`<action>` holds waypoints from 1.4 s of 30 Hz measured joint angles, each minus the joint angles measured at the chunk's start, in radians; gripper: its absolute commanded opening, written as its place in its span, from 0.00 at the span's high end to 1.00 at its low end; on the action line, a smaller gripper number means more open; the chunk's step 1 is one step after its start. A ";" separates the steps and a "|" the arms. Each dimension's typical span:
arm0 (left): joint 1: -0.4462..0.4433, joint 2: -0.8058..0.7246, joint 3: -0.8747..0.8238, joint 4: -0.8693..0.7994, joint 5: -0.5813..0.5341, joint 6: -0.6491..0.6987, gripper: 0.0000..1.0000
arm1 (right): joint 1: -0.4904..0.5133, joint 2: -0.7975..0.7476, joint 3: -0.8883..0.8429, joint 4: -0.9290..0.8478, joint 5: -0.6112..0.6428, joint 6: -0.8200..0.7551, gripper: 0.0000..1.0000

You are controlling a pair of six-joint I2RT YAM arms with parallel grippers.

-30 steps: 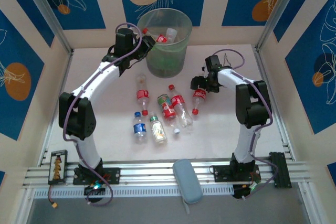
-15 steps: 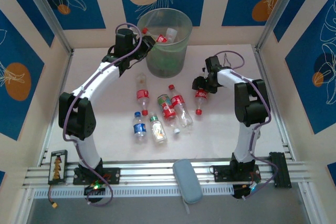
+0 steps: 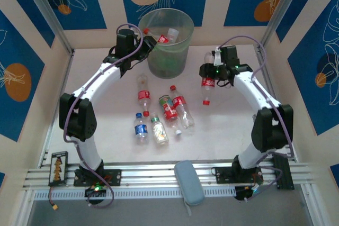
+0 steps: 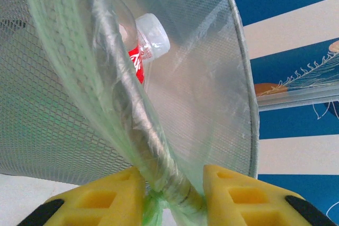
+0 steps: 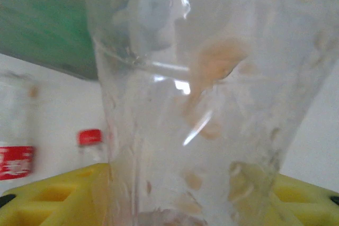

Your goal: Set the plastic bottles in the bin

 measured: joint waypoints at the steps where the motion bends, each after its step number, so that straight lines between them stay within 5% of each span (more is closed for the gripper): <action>1: 0.000 0.000 0.000 0.000 0.000 0.000 0.66 | 0.000 -0.038 0.000 0.026 -0.011 -0.006 0.43; 11: 0.000 0.000 0.000 0.000 0.000 0.000 0.66 | 0.024 -0.141 0.127 0.403 -0.116 -0.031 0.43; 22: 0.000 0.000 0.000 0.000 0.000 0.000 0.66 | 0.114 0.130 0.414 0.851 -0.172 -0.034 0.42; 29: 0.000 0.000 0.000 0.000 0.001 -0.001 0.66 | 0.125 0.377 0.665 0.842 -0.186 -0.043 0.42; 42: -0.001 0.000 -0.003 0.005 0.001 -0.005 0.66 | 0.150 0.536 0.665 0.778 -0.186 -0.063 0.38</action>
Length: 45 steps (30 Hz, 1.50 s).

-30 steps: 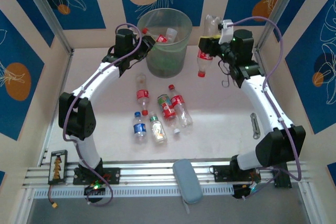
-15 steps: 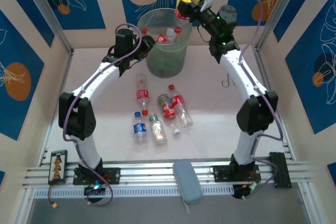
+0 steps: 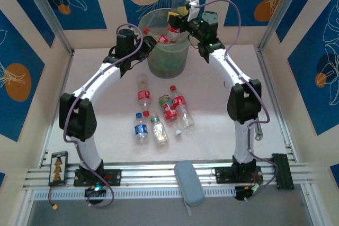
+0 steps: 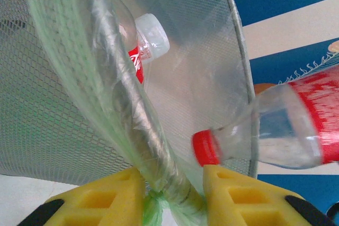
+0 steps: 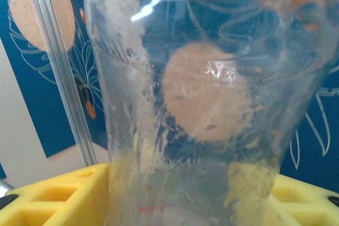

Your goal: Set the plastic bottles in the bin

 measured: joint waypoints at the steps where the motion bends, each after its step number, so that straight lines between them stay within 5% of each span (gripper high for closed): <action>1: 0.000 0.000 0.000 0.001 0.000 0.000 0.66 | 0.002 0.001 -0.007 -0.002 0.000 -0.003 0.37; 8: 0.000 0.000 -0.003 0.006 0.000 -0.003 0.66 | 0.022 0.014 -0.029 -0.003 0.000 -0.026 0.31; 13: 0.000 0.000 -0.003 0.006 0.000 -0.003 0.66 | 0.031 0.028 -0.030 -0.010 0.001 -0.047 0.18; 29: 0.000 0.000 -0.003 0.006 0.000 -0.003 0.67 | 0.057 -0.003 -0.031 -0.135 0.032 -0.137 0.16; 45: -0.002 0.000 -0.003 0.006 0.000 -0.003 0.66 | 0.098 -0.657 -0.425 -0.499 0.251 -0.040 0.27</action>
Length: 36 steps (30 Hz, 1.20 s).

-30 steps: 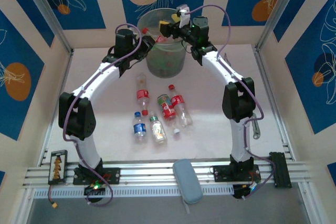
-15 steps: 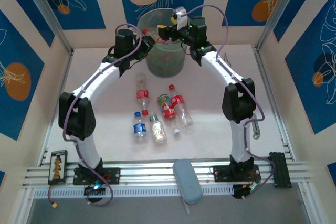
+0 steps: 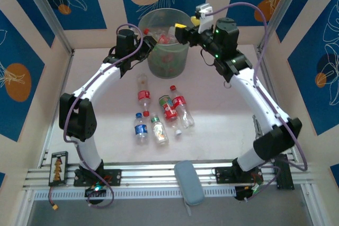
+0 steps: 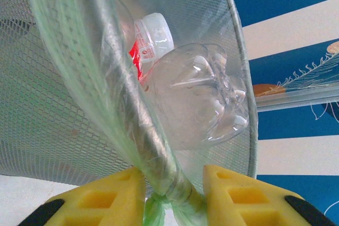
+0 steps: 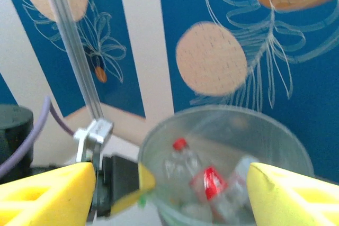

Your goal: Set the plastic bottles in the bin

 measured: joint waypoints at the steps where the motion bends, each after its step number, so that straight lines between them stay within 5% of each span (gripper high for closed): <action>1: 0.000 0.000 0.000 0.000 0.000 0.000 0.67 | 0.000 -0.018 -0.035 -0.029 0.010 0.016 0.28; 12: 0.000 0.001 0.001 0.000 0.000 0.003 0.66 | 0.052 -0.005 -0.274 -0.378 0.077 0.150 0.33; 36: 0.000 0.001 0.000 0.000 0.000 0.003 0.66 | 0.109 0.411 -0.306 -0.323 0.053 0.253 0.30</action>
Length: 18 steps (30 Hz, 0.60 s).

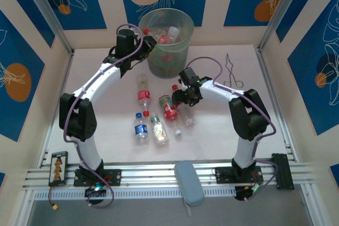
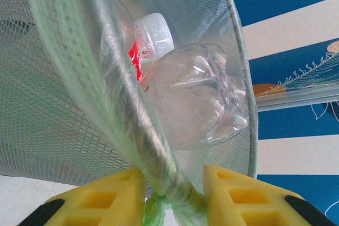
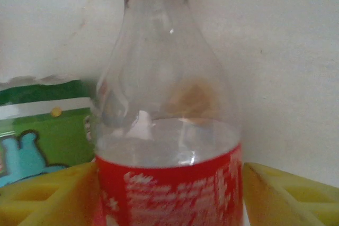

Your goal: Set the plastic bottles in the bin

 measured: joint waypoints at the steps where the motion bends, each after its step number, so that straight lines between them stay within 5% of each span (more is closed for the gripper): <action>1: 0.000 0.000 0.000 0.000 0.000 0.000 0.66 | 0.000 0.012 0.000 0.005 0.000 0.000 0.30; 11: 0.000 0.000 -0.001 0.001 0.000 0.000 0.66 | -0.003 0.037 -0.006 0.016 0.012 0.014 0.38; 18: 0.000 0.000 -0.002 0.004 0.000 0.000 0.66 | -0.021 -0.088 -0.019 -0.022 0.042 0.001 0.43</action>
